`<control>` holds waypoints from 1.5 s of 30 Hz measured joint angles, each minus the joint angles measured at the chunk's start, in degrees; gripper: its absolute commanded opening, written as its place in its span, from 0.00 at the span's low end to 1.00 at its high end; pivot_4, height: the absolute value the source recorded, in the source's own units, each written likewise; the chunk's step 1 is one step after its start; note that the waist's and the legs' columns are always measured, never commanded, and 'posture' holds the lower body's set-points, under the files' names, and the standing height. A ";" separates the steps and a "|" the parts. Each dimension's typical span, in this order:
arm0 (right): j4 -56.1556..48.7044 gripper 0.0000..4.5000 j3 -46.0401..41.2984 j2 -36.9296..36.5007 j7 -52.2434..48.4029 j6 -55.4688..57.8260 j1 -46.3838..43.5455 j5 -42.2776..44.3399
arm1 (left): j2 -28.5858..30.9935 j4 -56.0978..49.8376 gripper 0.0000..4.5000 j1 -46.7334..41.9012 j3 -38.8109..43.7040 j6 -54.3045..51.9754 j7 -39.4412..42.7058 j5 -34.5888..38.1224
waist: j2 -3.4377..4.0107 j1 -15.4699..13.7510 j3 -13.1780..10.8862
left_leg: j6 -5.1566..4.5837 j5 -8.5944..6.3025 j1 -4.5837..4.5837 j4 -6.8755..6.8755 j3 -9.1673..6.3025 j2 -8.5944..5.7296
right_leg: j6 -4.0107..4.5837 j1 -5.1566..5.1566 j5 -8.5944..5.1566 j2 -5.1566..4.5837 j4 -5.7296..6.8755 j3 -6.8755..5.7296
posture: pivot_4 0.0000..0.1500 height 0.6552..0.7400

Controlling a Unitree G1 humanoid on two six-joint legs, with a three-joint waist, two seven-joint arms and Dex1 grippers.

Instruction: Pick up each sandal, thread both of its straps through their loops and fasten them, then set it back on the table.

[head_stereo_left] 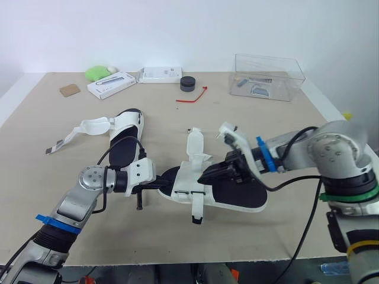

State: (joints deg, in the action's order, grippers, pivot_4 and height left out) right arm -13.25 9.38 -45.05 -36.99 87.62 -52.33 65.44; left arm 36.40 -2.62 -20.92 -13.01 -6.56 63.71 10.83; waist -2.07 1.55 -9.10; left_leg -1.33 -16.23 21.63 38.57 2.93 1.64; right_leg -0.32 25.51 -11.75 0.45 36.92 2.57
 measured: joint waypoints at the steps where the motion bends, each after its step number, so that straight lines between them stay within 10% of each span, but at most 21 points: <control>1: -0.10 0.73 -0.28 -1.55 -2.42 -0.51 -0.20 -0.04 | 0.00 0.04 0.00 -0.04 -0.02 0.01 0.07 0.00 | 0.00 -0.04 0.00 | 0.00 0.00 0.00 0.00 -0.02 0.00 | 0.01 0.00 -0.01 0.00 0.00 -0.02 | 1.00 0.84; 11: -3.42 0.73 3.85 -9.55 -17.10 -12.38 10.08 -9.80 | 0.00 0.76 0.00 -0.36 0.01 0.04 0.36 -0.01 | -0.01 -0.03 0.00 | 0.00 0.00 -0.12 0.01 0.03 0.02 | 0.03 -0.05 -0.02 0.03 0.04 0.03 | 1.00 0.84; 20: -1.46 0.02 9.80 -9.90 -22.12 -27.47 16.48 -25.42 | 0.05 0.85 0.00 -0.51 0.00 -0.01 0.48 0.01 | 0.00 -0.11 0.00 | 0.01 0.00 -0.13 0.02 0.05 0.01 | 0.04 -0.04 -0.04 0.05 0.06 0.05 | 1.00 0.84; 45: 22.72 0.02 13.05 7.81 -29.06 -45.99 4.27 -46.06 | 0.36 0.32 0.00 0.14 0.57 -0.73 -0.44 -0.14 | 0.01 -0.21 0.01 | 0.04 0.02 -0.17 0.06 0.09 -0.02 | 0.43 -0.06 0.22 0.14 0.13 0.05 | 1.00 0.84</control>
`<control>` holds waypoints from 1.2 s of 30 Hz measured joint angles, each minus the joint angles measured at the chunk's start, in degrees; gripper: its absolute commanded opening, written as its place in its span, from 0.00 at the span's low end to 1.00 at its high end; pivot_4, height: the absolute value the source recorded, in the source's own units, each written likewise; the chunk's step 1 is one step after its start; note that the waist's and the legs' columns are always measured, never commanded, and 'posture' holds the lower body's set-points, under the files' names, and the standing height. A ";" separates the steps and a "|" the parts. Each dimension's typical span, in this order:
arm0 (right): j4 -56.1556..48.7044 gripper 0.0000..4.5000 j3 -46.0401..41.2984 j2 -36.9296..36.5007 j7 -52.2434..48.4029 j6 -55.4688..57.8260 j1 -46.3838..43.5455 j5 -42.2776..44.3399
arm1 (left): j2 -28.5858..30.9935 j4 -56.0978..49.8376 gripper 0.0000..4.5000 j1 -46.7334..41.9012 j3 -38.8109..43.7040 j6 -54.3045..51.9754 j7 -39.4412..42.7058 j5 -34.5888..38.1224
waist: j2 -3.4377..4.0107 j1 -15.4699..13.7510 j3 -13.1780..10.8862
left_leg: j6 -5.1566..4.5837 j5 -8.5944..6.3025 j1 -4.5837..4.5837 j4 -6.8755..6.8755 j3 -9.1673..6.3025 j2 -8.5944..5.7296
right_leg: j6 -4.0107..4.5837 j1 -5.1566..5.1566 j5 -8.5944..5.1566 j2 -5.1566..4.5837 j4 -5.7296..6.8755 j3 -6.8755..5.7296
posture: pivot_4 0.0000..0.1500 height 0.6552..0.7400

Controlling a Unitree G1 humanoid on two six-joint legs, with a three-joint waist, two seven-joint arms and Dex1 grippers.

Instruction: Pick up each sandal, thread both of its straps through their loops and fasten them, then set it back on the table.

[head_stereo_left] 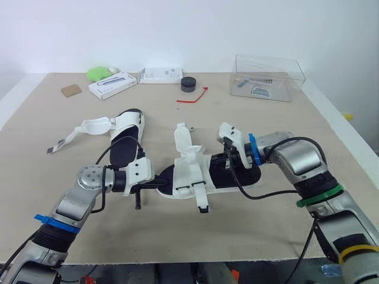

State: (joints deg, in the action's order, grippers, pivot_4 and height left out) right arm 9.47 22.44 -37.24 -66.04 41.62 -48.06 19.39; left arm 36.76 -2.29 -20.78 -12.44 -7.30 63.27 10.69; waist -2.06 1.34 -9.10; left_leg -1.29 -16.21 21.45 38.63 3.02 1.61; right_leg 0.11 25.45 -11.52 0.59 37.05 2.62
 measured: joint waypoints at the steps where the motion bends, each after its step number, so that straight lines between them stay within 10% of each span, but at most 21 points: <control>1: 1.14 0.02 0.00 0.90 -0.37 -0.46 -0.64 -0.75 | 0.01 0.02 0.00 -0.01 0.07 -0.10 -0.25 -0.02 | 0.00 0.03 0.00 | 0.00 0.00 -0.01 0.00 0.01 0.00 | 0.00 0.00 0.01 0.00 0.00 0.01 | 1.00 0.84; 5: 2.22 0.02 0.01 1.62 -1.93 -1.40 -1.43 -2.59 | 0.01 -0.01 0.00 -0.02 0.07 -0.29 -0.46 -0.08 | 0.00 0.00 0.00 | 0.01 0.01 -0.01 0.01 -0.02 0.00 | 0.02 0.00 0.02 0.00 0.03 -0.01 | 1.00 0.84; 8: 2.73 0.20 0.05 0.29 -4.11 -1.63 -1.41 -3.49 | -0.09 -0.73 0.00 0.16 -0.08 -0.88 -0.97 -0.10 | 0.01 0.00 -0.01 | 0.02 0.01 0.00 0.02 0.00 -0.02 | 0.02 0.00 0.02 -0.01 0.03 0.00 | 1.00 0.84; 16: -1.86 0.99 -1.92 -9.75 -10.77 1.13 1.23 -2.59 | -0.30 -2.31 0.00 0.97 -0.14 -2.01 -2.04 -0.08 | 0.02 -0.10 0.00 | 0.01 0.00 -0.02 0.02 -0.02 -0.06 | 0.00 -0.02 0.01 -0.11 0.02 -0.01 | 1.00 0.84; 36: -27.10 0.99 -18.45 -16.19 -8.80 47.51 6.85 32.33 | -0.09 -1.48 0.00 0.18 -0.26 -2.76 -0.77 0.03 | 0.07 -0.13 -0.01 | 0.08 0.06 -0.06 0.00 -0.11 0.06 | -0.21 -0.07 -0.12 -0.01 0.01 -0.05 | 1.00 0.84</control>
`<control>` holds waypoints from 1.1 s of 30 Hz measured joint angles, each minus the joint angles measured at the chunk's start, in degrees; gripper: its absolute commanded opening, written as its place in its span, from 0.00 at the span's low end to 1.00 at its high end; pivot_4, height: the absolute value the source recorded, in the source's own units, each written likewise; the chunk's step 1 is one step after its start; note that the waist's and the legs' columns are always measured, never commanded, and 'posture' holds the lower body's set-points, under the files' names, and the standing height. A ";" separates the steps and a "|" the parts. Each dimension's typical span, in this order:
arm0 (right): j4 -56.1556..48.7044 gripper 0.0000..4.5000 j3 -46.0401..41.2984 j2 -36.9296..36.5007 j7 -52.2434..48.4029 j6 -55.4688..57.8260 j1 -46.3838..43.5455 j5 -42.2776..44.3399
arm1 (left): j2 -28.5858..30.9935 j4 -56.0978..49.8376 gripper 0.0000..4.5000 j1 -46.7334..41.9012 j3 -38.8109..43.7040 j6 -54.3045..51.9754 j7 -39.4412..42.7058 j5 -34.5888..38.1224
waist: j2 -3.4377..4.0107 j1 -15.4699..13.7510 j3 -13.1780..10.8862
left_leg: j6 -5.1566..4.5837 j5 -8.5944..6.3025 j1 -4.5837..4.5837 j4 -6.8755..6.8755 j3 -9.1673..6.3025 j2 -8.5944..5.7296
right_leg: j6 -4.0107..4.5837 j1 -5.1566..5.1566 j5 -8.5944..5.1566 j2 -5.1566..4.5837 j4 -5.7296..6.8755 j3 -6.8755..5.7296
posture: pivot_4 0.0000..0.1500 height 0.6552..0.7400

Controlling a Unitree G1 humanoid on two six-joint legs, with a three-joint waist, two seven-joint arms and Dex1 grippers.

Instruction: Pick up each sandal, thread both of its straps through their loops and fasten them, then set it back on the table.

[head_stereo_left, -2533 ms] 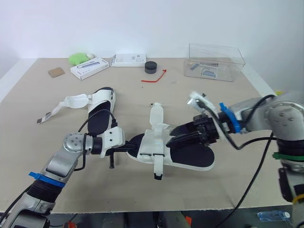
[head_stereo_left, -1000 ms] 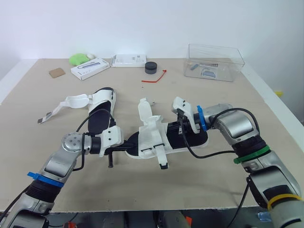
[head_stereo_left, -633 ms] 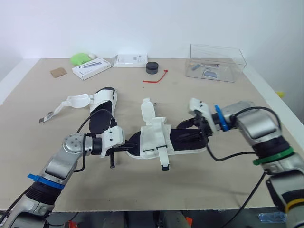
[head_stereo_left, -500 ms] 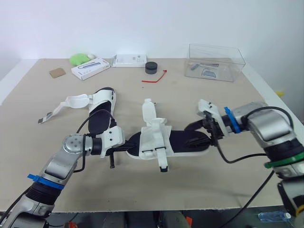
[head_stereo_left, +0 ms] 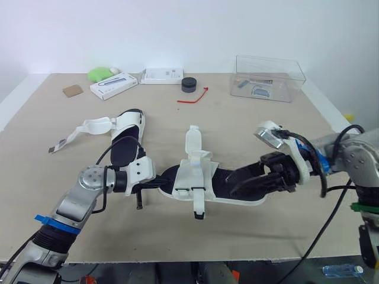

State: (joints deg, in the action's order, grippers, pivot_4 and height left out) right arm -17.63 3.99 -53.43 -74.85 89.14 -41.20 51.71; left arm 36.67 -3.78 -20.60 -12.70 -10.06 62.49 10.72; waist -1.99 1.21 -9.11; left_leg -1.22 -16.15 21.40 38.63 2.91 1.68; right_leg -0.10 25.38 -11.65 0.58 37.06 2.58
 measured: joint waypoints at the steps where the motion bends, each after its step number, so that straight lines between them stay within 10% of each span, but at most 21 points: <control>1: -1.46 0.99 0.26 0.17 0.53 0.47 1.15 0.82 | 0.00 0.01 0.00 0.00 0.00 0.01 0.06 0.01 | -0.01 0.00 0.00 | 0.00 -0.01 0.00 0.00 -0.02 0.00 | -0.04 -0.01 -0.03 -0.01 0.00 -0.01 | 1.00 0.84; 33: 6.20 0.99 7.82 16.31 22.33 -5.35 -0.07 -4.62 | -1.29 2.56 0.00 -1.62 0.41 0.02 -2.66 -0.63 | -0.03 0.18 0.02 | 0.05 0.06 0.03 0.11 0.05 -0.04 | -0.11 0.00 0.12 0.06 0.02 0.06 | 1.00 0.84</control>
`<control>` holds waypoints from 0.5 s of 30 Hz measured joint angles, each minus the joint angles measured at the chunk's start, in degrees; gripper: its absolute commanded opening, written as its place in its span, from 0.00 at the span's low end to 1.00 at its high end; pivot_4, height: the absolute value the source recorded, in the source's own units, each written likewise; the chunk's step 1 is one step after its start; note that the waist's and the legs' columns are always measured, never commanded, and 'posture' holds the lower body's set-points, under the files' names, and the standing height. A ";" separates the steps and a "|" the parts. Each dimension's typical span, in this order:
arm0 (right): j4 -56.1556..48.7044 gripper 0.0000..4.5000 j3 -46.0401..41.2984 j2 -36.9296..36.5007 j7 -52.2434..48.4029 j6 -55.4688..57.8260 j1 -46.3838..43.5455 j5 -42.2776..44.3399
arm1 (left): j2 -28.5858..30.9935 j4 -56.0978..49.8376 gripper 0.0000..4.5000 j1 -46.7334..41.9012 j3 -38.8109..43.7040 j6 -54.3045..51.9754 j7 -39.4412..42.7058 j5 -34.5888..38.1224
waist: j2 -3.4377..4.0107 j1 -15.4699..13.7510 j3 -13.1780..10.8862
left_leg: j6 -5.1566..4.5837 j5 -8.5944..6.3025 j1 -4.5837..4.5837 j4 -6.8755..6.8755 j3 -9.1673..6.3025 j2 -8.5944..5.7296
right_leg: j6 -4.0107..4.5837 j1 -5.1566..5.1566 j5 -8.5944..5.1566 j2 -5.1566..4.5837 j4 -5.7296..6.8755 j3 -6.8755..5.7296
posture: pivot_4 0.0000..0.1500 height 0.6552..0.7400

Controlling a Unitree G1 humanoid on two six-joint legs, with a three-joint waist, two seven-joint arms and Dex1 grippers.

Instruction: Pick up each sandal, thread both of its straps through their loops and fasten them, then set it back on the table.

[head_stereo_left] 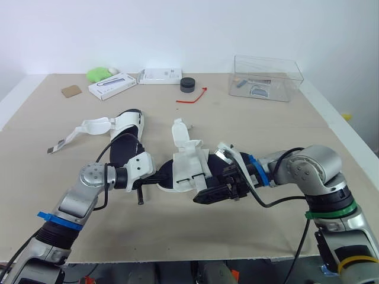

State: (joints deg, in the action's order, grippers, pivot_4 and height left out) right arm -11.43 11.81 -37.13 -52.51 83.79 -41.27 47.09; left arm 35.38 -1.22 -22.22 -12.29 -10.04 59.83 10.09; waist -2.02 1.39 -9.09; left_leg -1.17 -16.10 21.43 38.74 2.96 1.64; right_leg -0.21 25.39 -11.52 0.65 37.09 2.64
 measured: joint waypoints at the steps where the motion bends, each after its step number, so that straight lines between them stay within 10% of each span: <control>1: 0.07 0.88 0.31 -0.14 -0.05 -0.18 -0.01 -0.12 | -0.09 0.00 0.00 0.00 0.00 0.01 -0.31 -0.05 | 0.00 0.00 0.00 | 0.00 0.00 -0.01 0.00 0.00 0.00 | 0.00 0.00 0.00 -0.01 0.00 0.00 | 1.00 0.84; 10: -1.41 0.01 1.72 -1.33 0.68 2.00 0.76 0.15 | -0.17 -0.65 0.00 0.40 0.00 -0.41 -1.32 -0.13 | 0.00 0.00 0.00 | 0.00 0.00 0.01 0.00 -0.03 0.03 | 0.01 0.00 0.00 -0.03 0.00 -0.01 | 1.00 0.84; 15: -4.32 0.01 1.40 -1.91 1.40 5.09 2.31 2.00 | -0.19 -1.08 0.00 0.75 -0.02 -0.46 -1.91 -0.13 | 0.00 -0.01 0.00 | 0.00 0.00 0.02 0.00 -0.04 0.03 | 0.00 0.01 -0.01 -0.04 -0.01 -0.02 | 1.00 0.84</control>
State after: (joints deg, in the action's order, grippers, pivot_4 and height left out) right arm -15.75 13.21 -39.04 -51.11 88.88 -38.96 49.09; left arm 35.19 -2.29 -21.47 -12.31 -10.50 57.92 9.96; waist -2.02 1.37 -9.09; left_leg -1.17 -16.10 21.45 38.74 2.93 1.67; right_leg -0.21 25.40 -11.53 0.61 37.08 2.62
